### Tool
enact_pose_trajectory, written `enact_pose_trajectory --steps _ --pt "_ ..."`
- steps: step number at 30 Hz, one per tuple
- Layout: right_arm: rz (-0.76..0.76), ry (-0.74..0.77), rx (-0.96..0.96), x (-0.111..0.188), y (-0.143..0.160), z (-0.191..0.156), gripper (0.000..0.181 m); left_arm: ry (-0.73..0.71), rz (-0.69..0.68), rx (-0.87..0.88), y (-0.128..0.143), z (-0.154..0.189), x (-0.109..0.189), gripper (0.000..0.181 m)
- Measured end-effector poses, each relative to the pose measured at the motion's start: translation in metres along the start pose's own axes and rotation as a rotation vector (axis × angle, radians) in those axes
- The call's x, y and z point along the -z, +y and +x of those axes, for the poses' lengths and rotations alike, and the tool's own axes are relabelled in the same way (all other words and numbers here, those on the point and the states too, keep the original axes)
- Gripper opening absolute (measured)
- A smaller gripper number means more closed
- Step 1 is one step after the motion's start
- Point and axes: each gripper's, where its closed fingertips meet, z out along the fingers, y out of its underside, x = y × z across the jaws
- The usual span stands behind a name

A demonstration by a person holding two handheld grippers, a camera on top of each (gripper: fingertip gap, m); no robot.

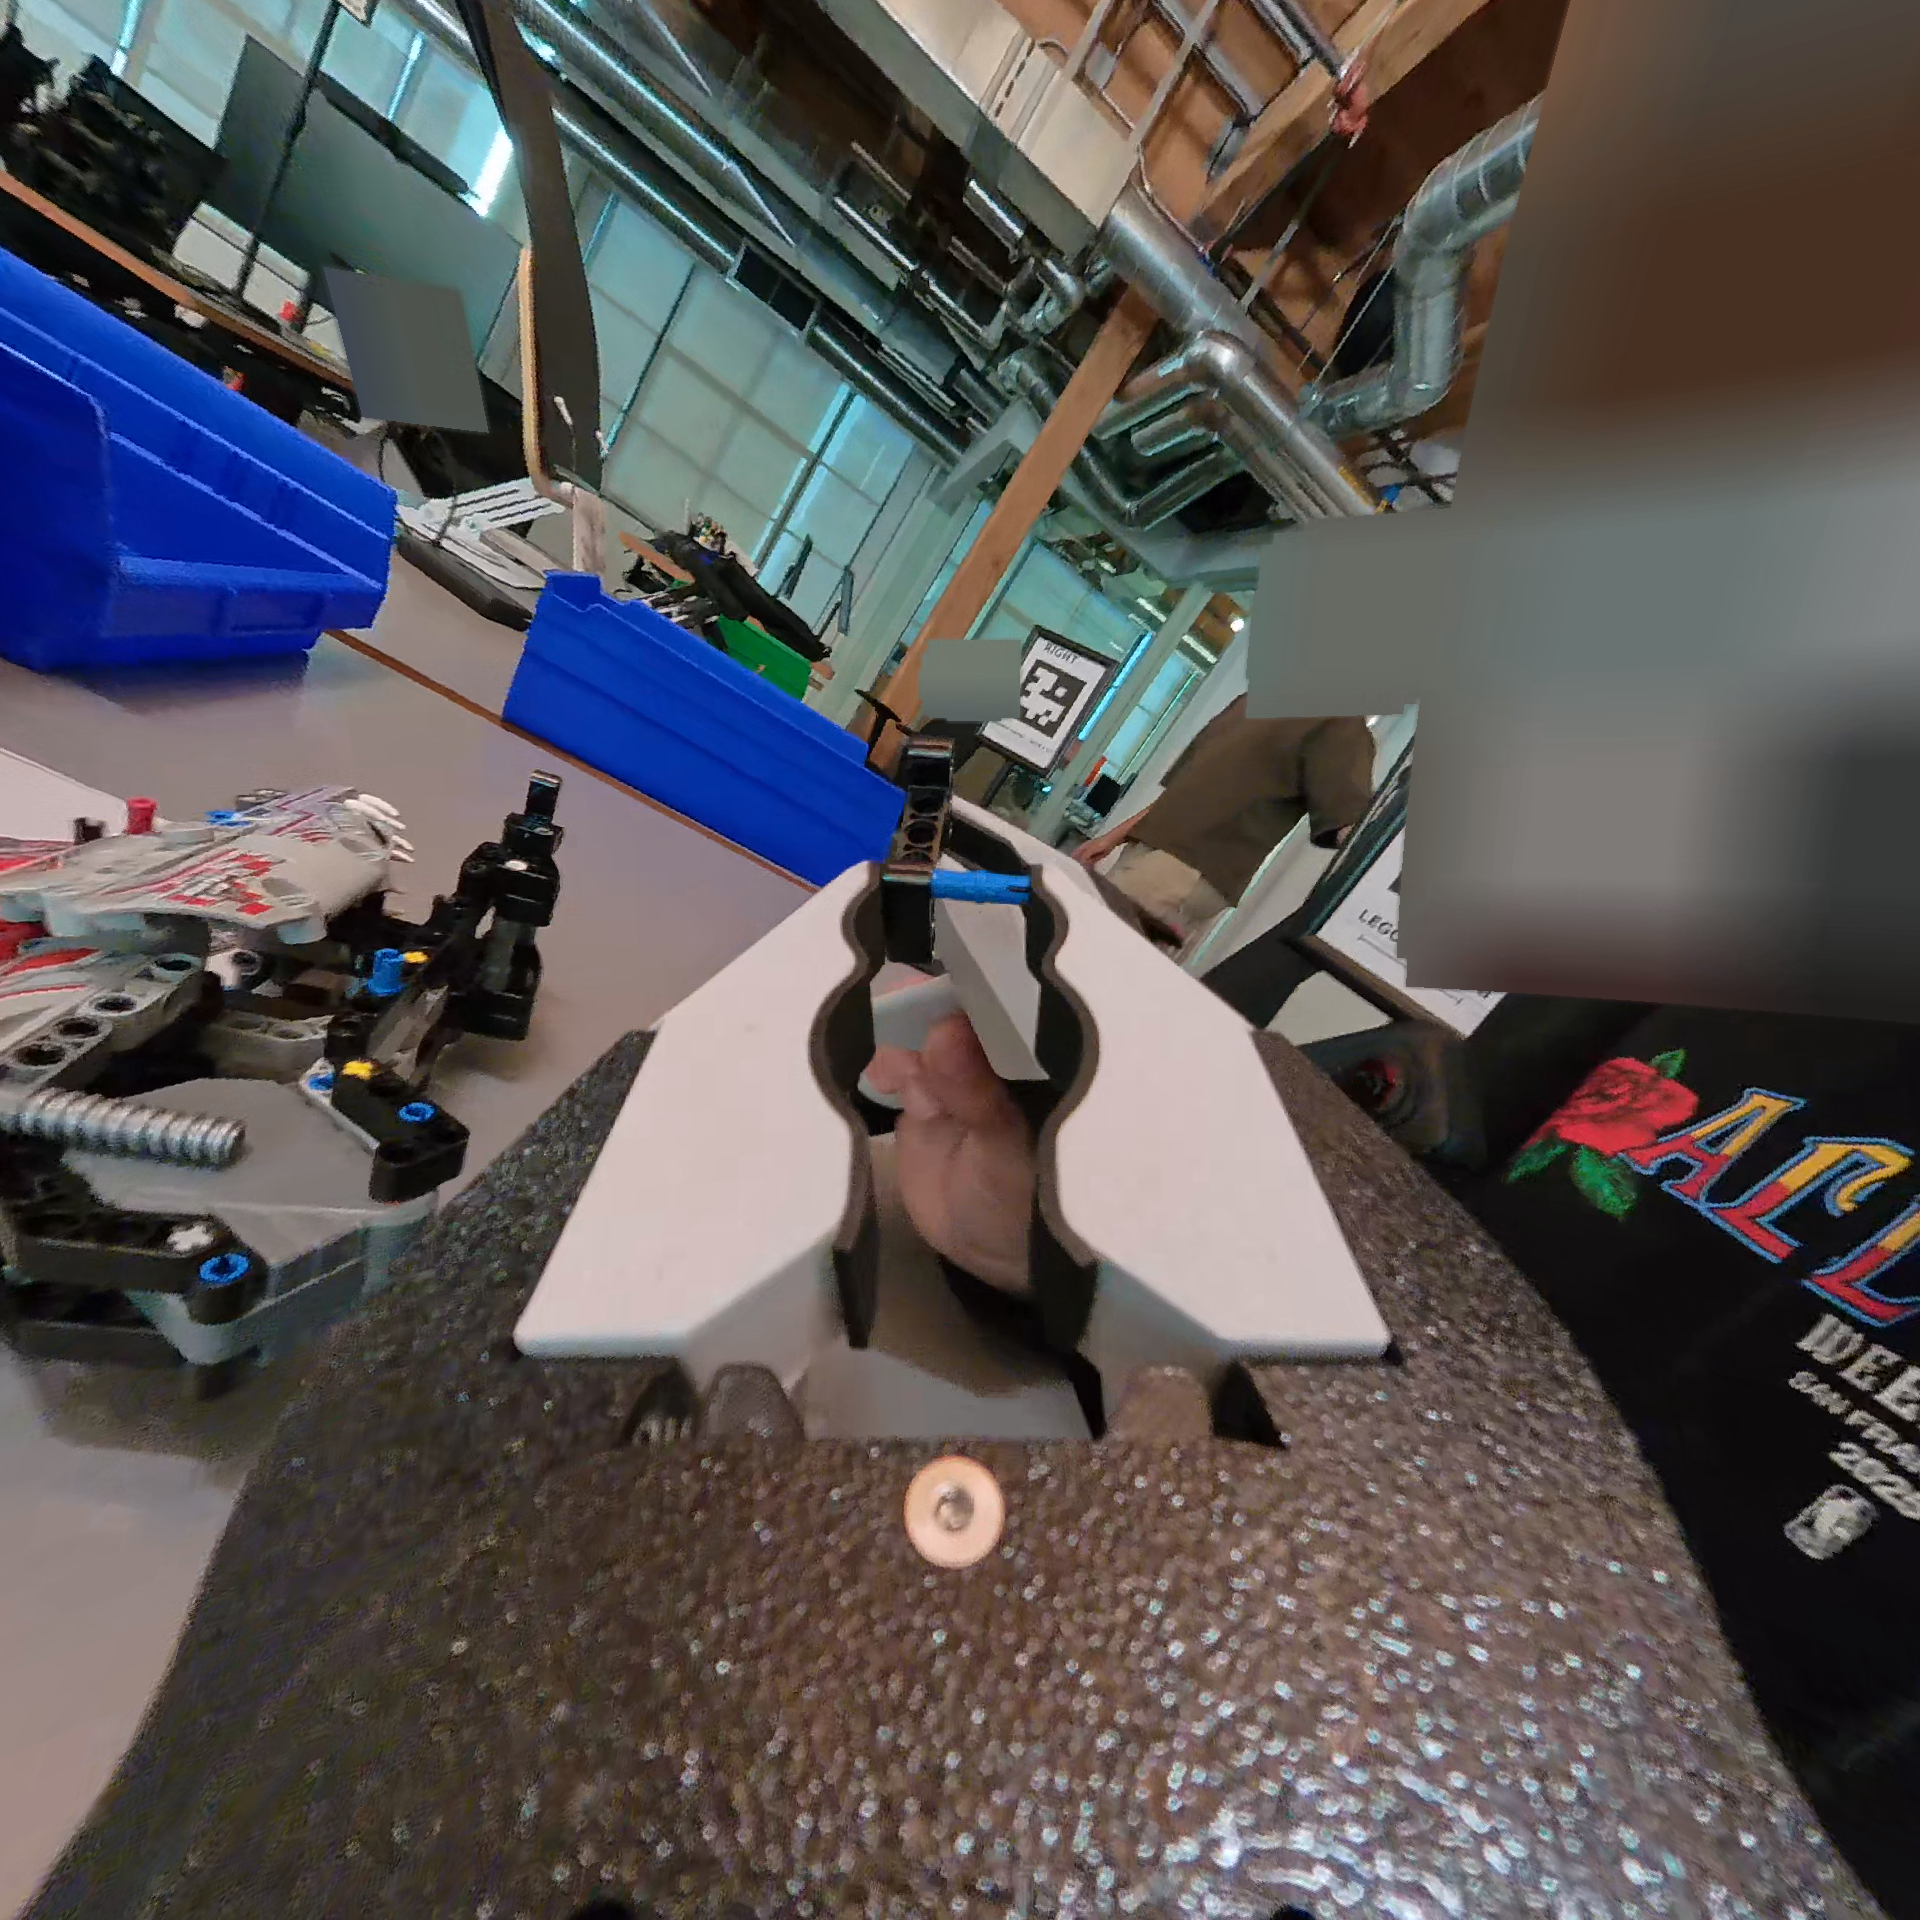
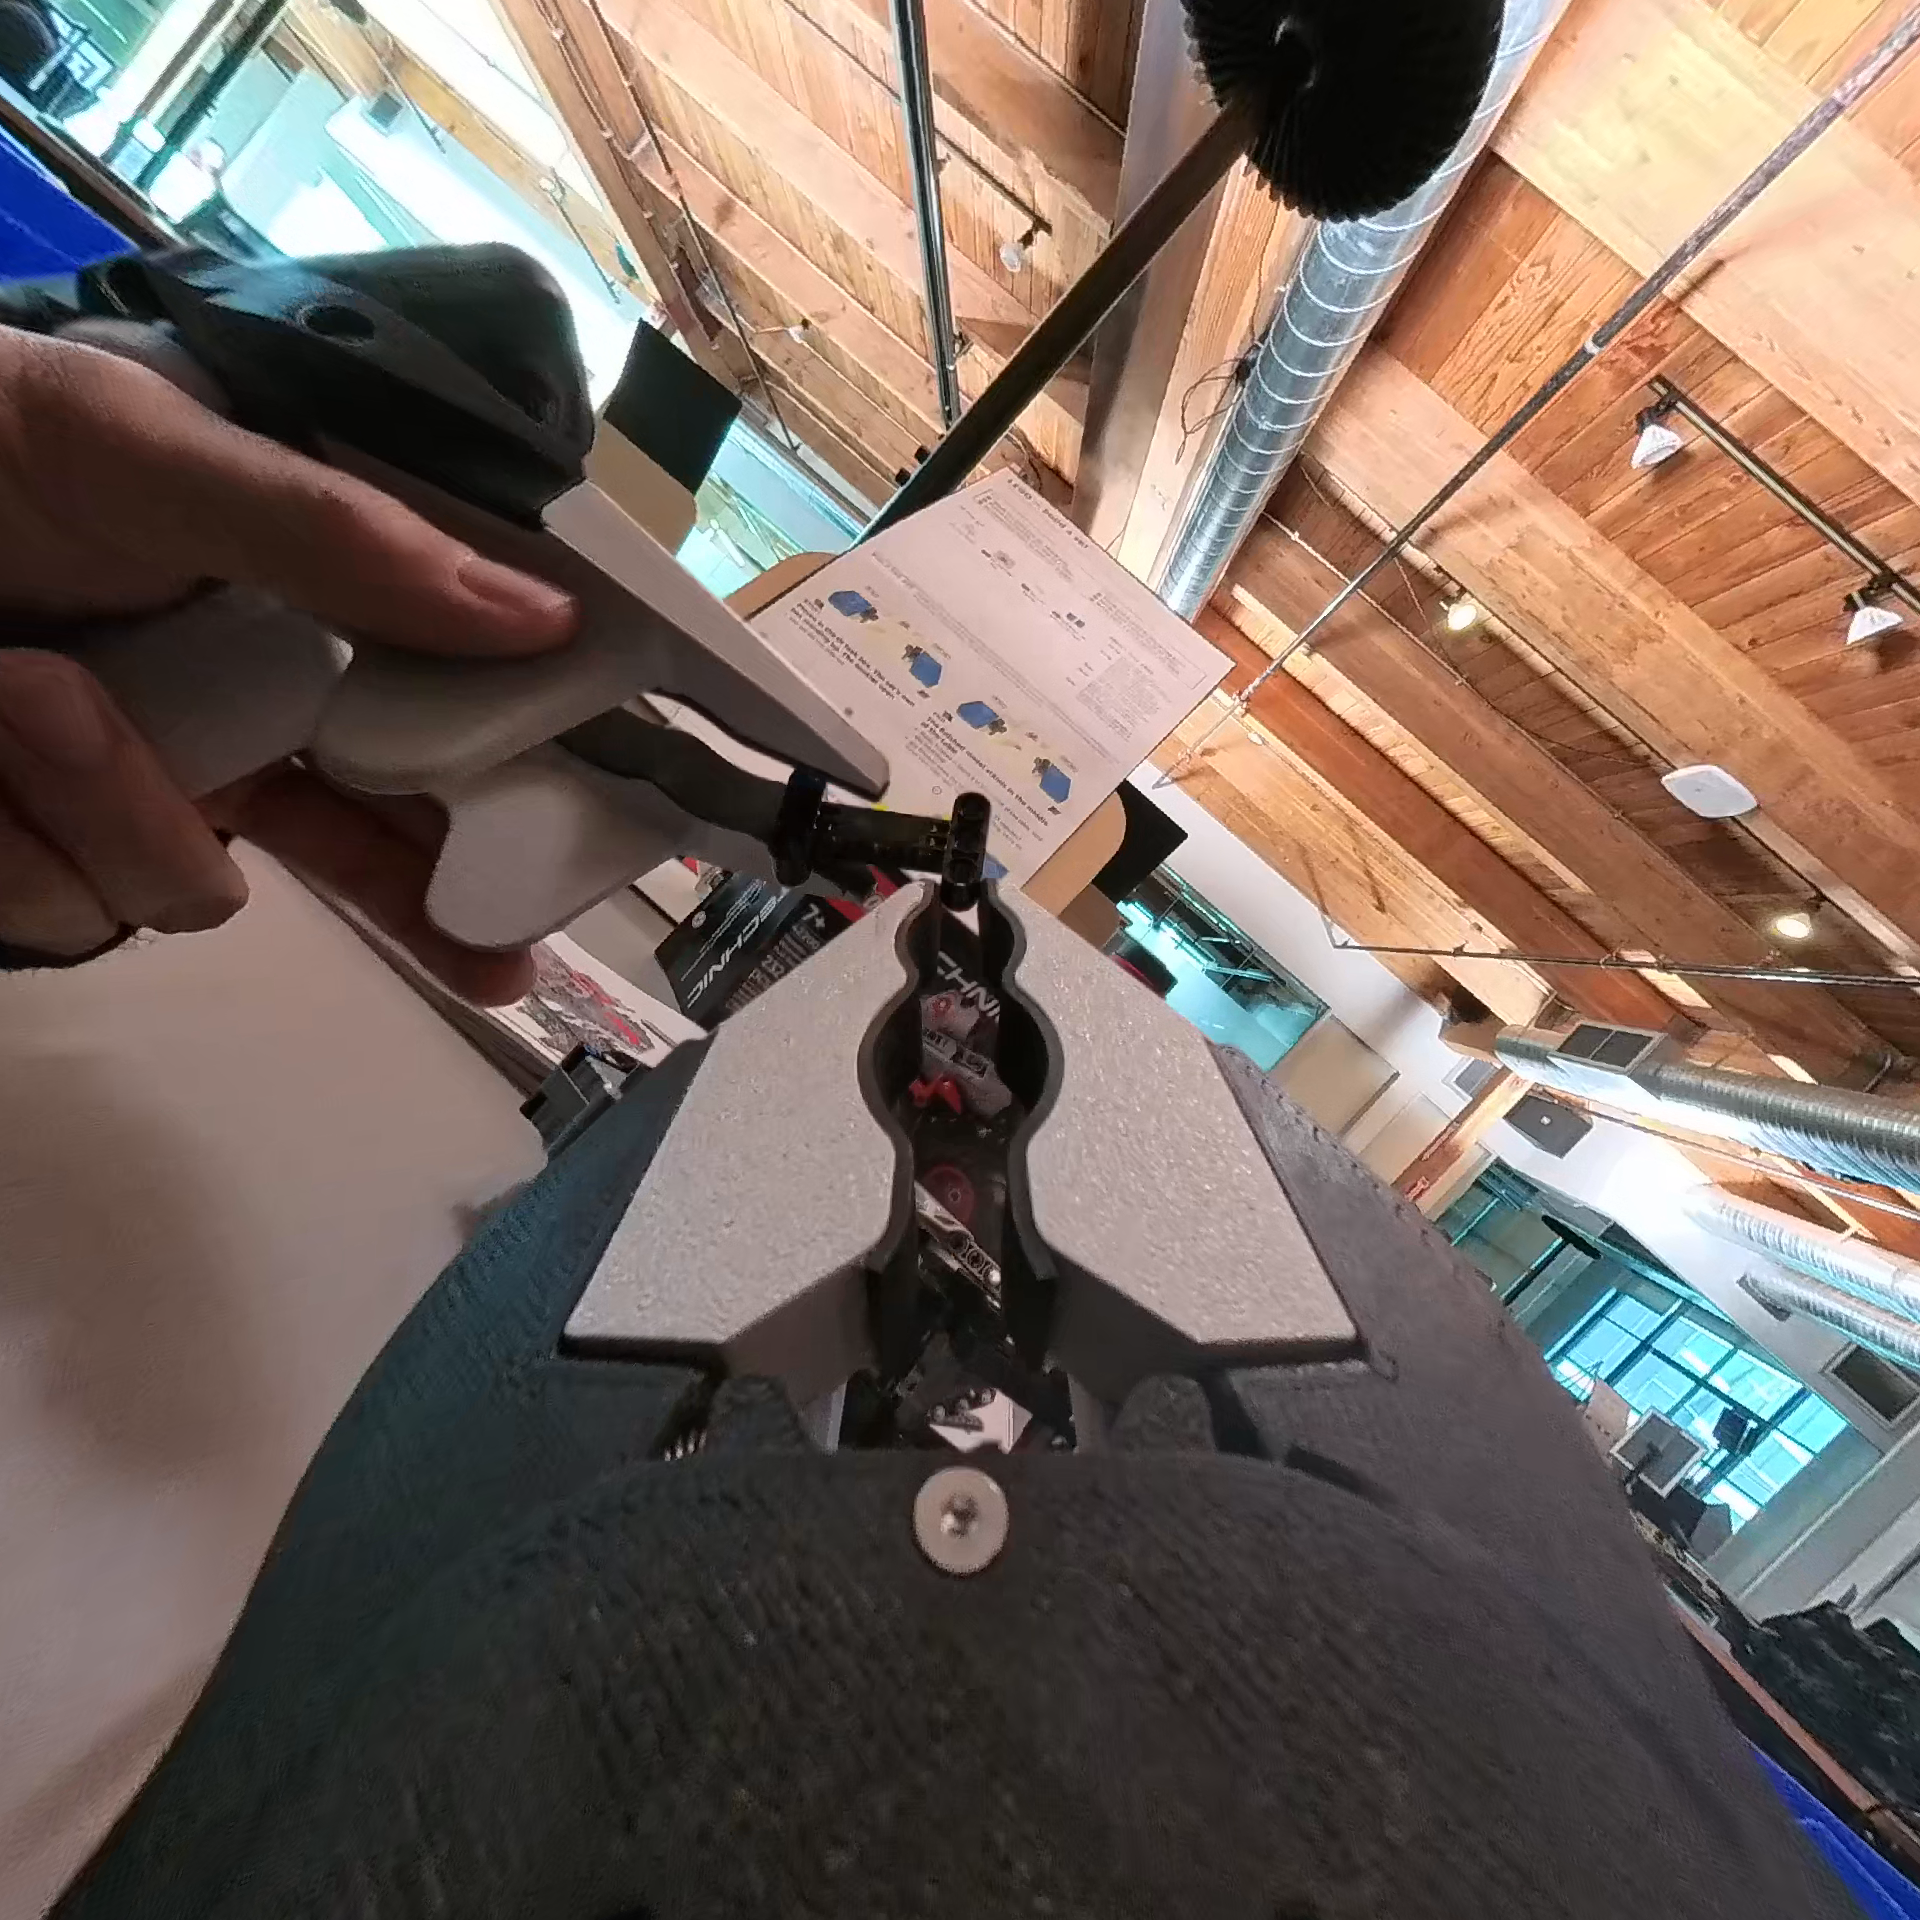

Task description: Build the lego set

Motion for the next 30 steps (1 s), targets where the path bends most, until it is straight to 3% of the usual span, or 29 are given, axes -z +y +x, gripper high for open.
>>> enact_pose_trajectory --steps 8,10,13,17,30 --pt "-0.066 -0.071 -0.020 -0.004 0.019 -0.012 0.007 -0.182 -0.103 -0.222 0.006 -0.020 0.006 0.024" --pt "-0.079 -0.079 -0.033 -0.005 0.022 -0.013 0.020 -0.215 -0.150 -0.290 0.010 -0.023 0.008 0.024" --pt "-0.099 -0.101 -0.045 -0.006 0.026 -0.017 0.026 -0.233 -0.183 -0.320 0.014 -0.025 0.008 0.024" --pt "-0.137 -0.115 -0.033 -0.007 0.032 -0.020 0.008 -0.227 -0.203 -0.334 0.018 -0.024 0.007 0.024" --pt "-0.165 -0.049 -0.086 -0.005 0.031 -0.008 0.006 -0.205 -0.160 -0.298 0.016 -0.023 0.006 0.026"
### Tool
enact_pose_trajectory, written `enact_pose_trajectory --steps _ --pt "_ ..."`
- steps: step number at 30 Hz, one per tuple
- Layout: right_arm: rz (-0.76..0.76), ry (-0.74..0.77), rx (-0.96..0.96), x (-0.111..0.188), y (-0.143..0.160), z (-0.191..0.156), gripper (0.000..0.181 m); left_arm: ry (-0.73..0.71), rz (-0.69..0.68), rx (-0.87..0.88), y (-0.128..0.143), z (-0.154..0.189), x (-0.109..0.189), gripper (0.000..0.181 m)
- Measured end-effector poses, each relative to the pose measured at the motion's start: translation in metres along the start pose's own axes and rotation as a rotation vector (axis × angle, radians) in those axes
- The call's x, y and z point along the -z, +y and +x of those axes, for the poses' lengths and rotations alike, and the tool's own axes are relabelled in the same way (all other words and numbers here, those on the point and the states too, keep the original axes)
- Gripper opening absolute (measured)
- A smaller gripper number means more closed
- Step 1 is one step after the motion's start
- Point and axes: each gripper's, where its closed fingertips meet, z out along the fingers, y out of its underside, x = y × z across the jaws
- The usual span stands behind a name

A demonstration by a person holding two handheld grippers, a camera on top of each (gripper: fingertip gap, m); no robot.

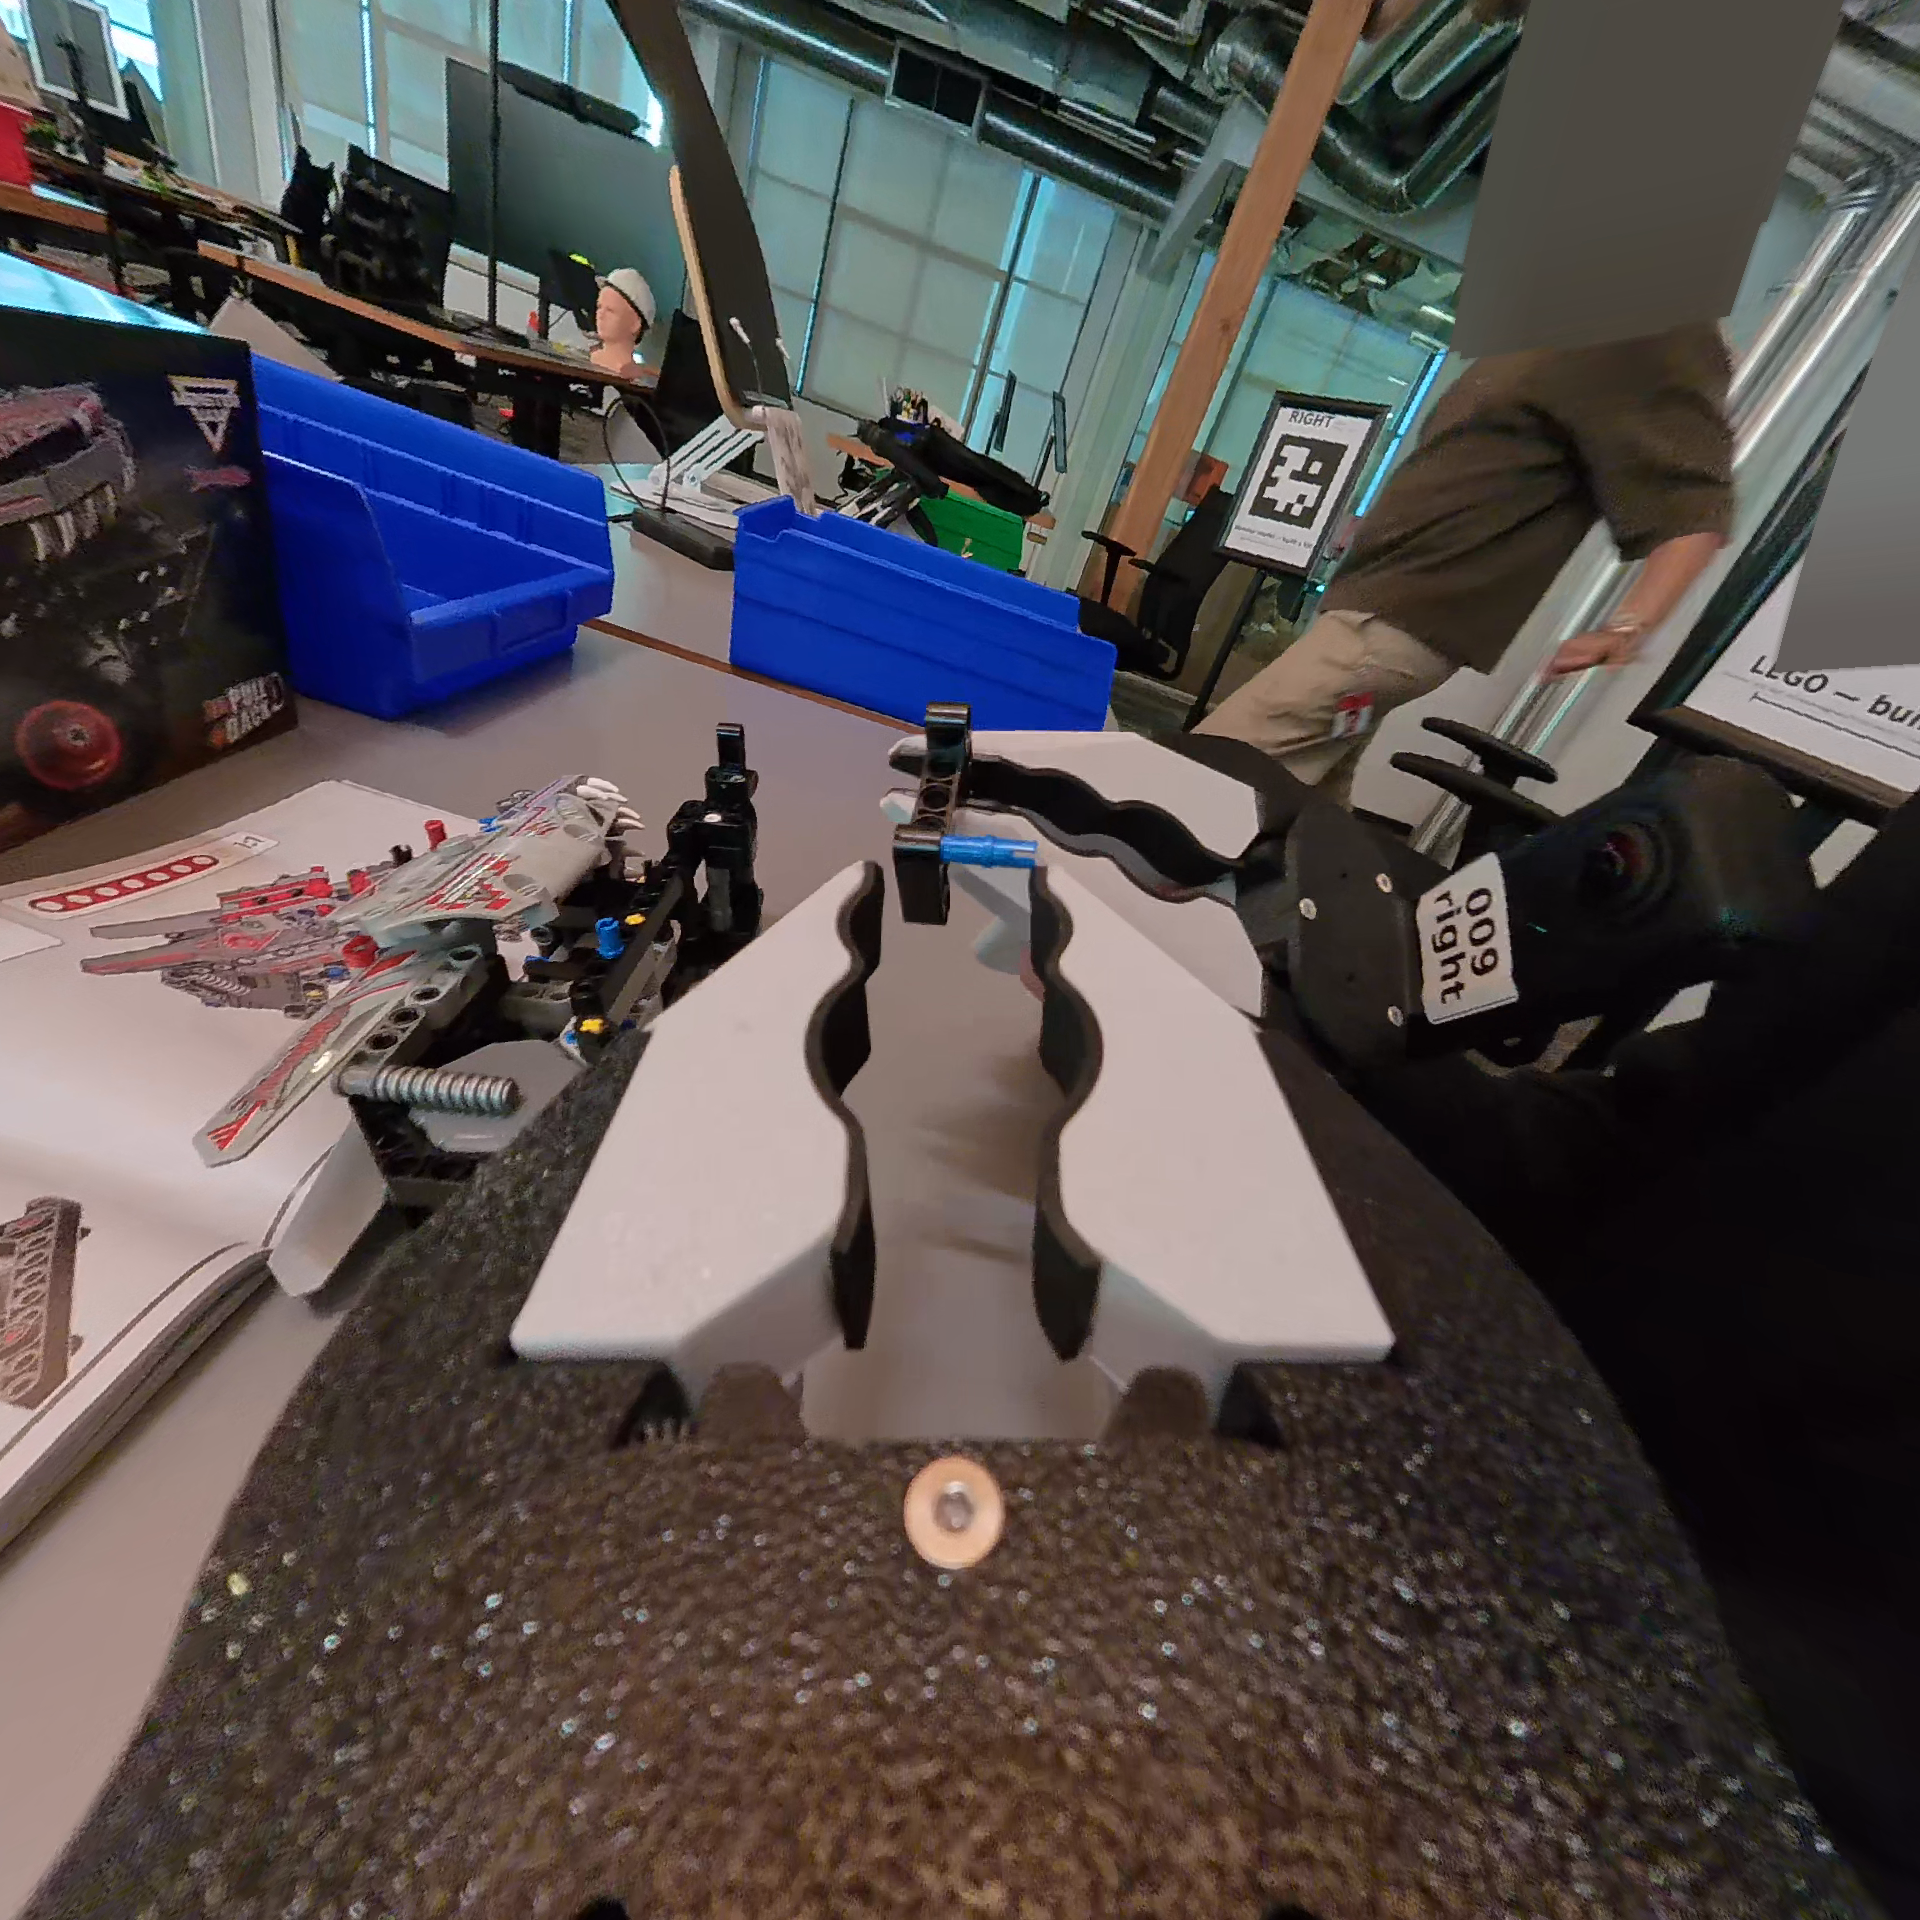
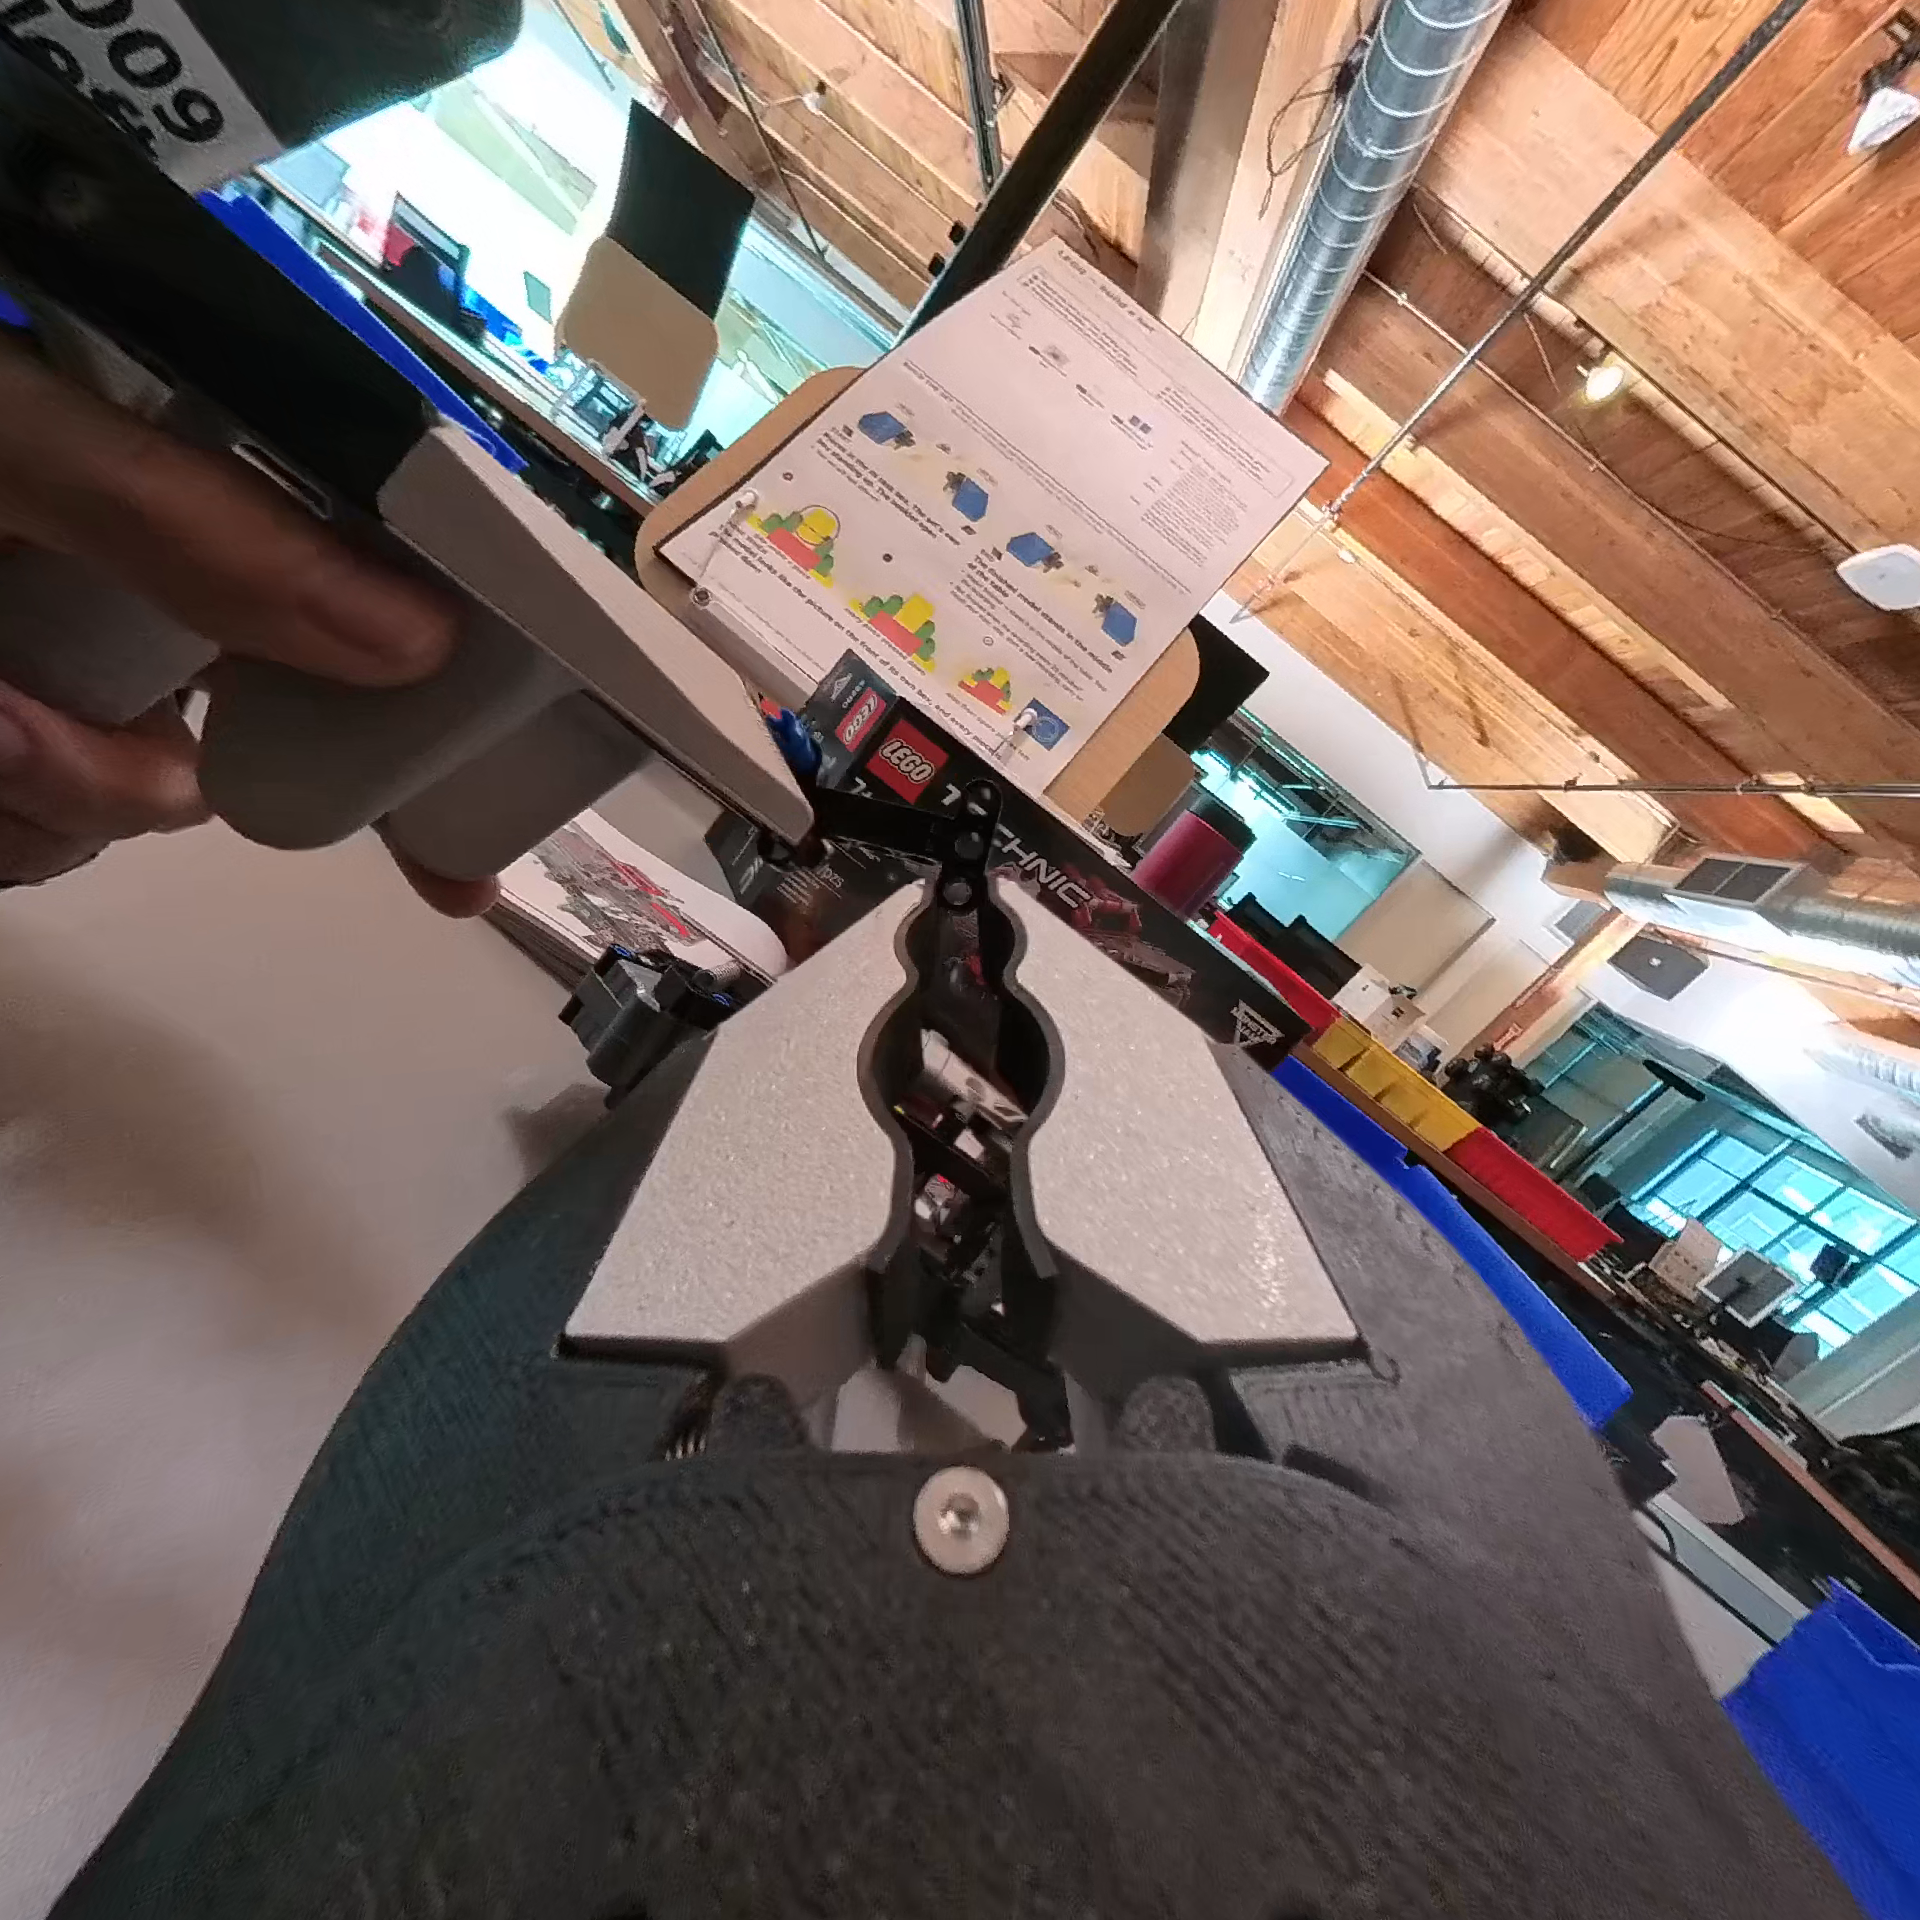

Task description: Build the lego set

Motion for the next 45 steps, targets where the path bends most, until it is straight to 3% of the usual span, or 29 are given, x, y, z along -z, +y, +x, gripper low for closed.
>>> enact_pose_trajectory --steps 33,35,38,41,45 --pt "-0.127 -0.104 0.047 -0.005 0.025 -0.022 0.005 -0.086 -0.110 0.009 0.020 -0.014 -0.004 0.027" --pt "-0.209 -0.155 0.059 -0.004 0.038 -0.026 0.005 -0.080 -0.160 0.011 0.025 -0.015 -0.003 0.040" --pt "-0.401 -0.356 -0.005 0.004 0.070 -0.044 0.006 -0.069 -0.199 -0.026 0.025 -0.016 0.003 0.040" --pt "-0.575 -0.560 -0.158 0.024 0.091 -0.060 0.006 -0.132 -0.200 -0.109 0.016 -0.032 0.018 0.033" --pt "-0.686 -0.695 -0.205 0.037 0.101 -0.070 0.006 -0.269 -0.152 -0.222 -0.002 -0.055 0.031 0.025"
